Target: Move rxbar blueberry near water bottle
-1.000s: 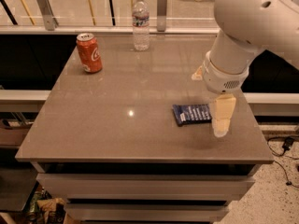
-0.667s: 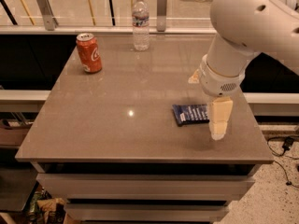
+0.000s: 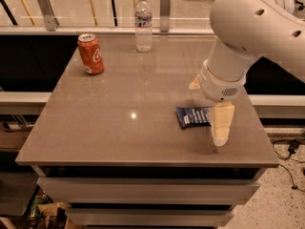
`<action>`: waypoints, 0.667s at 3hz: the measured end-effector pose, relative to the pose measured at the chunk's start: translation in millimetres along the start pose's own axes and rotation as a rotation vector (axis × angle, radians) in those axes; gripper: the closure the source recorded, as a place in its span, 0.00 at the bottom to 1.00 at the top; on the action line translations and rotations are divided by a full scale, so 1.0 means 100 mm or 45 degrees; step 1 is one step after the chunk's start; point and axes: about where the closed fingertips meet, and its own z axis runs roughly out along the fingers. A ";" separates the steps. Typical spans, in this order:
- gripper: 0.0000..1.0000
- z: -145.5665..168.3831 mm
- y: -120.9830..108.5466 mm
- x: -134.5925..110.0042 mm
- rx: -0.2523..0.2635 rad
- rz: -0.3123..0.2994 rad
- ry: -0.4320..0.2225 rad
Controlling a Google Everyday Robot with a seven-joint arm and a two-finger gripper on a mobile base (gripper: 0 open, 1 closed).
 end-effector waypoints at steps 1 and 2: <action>0.18 0.00 0.00 0.00 0.003 -0.001 0.001; 0.41 -0.01 0.01 -0.01 0.005 -0.002 0.002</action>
Offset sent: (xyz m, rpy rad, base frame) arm -0.0003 0.0002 0.0004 -0.0004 -0.0020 0.0003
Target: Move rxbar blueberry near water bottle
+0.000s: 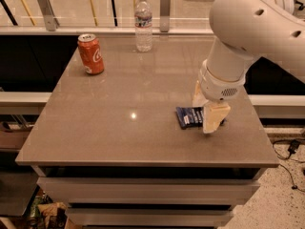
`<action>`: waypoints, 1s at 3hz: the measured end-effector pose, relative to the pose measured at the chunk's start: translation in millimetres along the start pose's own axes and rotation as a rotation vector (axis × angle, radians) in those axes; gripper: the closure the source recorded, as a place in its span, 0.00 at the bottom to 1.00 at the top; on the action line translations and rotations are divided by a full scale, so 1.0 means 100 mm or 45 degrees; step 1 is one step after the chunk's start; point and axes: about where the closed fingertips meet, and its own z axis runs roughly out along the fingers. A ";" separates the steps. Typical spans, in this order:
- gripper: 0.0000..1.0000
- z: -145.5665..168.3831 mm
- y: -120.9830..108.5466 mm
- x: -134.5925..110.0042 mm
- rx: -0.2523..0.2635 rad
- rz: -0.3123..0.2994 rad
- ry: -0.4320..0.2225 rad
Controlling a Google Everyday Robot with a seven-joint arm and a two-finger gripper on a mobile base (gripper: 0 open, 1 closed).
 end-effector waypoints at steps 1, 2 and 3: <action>0.64 0.00 0.00 0.00 0.002 -0.001 0.001; 0.87 -0.01 0.01 0.00 0.004 -0.001 0.002; 1.00 -0.01 0.01 -0.01 0.007 -0.002 0.003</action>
Offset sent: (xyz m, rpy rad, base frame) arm -0.0004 0.0001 0.0004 -0.0004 -0.0018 0.0002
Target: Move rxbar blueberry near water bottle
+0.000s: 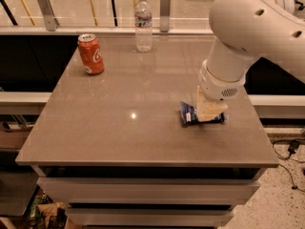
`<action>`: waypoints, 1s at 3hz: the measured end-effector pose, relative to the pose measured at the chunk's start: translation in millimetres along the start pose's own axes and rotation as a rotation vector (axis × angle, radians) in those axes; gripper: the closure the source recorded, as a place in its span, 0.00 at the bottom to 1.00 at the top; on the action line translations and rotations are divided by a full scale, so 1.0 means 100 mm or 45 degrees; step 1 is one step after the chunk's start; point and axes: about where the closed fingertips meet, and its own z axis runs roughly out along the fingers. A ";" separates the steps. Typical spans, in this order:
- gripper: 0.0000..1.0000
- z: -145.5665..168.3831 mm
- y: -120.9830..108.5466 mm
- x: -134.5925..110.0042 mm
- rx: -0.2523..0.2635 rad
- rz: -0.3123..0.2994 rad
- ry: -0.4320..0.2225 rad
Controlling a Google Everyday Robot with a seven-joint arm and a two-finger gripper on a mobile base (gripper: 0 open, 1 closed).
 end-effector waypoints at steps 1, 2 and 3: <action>1.00 -0.12 -0.01 0.04 0.001 -0.003 -0.005; 1.00 -0.40 -0.07 0.12 0.019 -0.001 0.026; 1.00 -0.68 -0.18 0.21 0.051 0.000 0.062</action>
Offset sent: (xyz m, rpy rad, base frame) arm 0.0113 -0.0297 0.0813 -0.0508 -0.0375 -0.0133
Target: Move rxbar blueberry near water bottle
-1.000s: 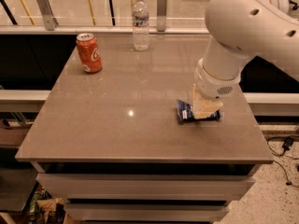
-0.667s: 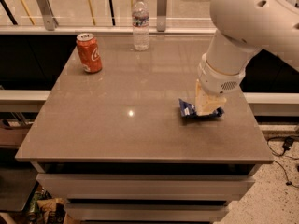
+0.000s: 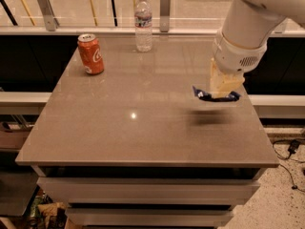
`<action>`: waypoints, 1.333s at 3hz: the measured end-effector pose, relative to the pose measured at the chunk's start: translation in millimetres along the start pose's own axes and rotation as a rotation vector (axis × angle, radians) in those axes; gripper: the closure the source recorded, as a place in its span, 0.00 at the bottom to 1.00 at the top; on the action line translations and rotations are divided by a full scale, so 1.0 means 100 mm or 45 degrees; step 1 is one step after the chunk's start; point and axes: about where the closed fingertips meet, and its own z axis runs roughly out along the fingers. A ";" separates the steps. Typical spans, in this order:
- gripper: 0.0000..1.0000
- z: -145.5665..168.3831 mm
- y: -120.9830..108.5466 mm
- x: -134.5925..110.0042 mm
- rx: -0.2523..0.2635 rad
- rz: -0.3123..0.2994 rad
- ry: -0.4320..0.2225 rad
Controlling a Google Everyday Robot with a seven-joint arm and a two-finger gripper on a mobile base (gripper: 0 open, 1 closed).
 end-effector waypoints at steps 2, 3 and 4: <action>1.00 -0.46 -0.38 0.10 0.107 -0.019 0.073; 1.00 -0.62 -0.70 0.11 0.201 -0.040 0.098; 1.00 -0.71 -0.99 0.08 0.269 -0.066 0.116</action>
Offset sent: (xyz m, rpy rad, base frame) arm 0.0490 -0.0099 0.0851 -0.0819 -0.1340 0.0060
